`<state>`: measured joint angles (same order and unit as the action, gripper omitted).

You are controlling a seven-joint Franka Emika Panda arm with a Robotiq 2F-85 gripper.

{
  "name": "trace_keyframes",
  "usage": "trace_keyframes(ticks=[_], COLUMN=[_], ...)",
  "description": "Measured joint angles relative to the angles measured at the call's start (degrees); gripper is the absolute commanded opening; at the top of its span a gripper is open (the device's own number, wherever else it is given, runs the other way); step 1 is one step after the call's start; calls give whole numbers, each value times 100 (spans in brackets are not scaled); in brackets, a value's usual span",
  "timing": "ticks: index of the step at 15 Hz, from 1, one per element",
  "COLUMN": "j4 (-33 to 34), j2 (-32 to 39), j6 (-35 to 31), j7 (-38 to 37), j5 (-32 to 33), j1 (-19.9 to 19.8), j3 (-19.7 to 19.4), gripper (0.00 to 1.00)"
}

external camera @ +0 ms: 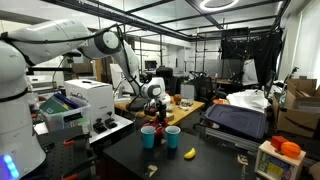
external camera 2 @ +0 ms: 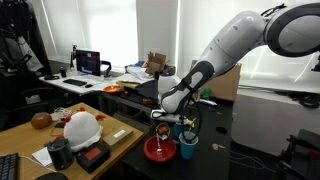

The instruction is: Pick the blue cup and pour some of its contents in the bowl

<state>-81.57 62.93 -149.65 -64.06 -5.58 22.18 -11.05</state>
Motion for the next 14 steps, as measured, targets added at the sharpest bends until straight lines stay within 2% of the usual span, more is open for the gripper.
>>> trace_keyframes(ticks=[14], j4=[-322], j2=[11], j6=[-607], j7=[-1316], j5=[763], j1=[609], j3=[-735], gripper=[8])
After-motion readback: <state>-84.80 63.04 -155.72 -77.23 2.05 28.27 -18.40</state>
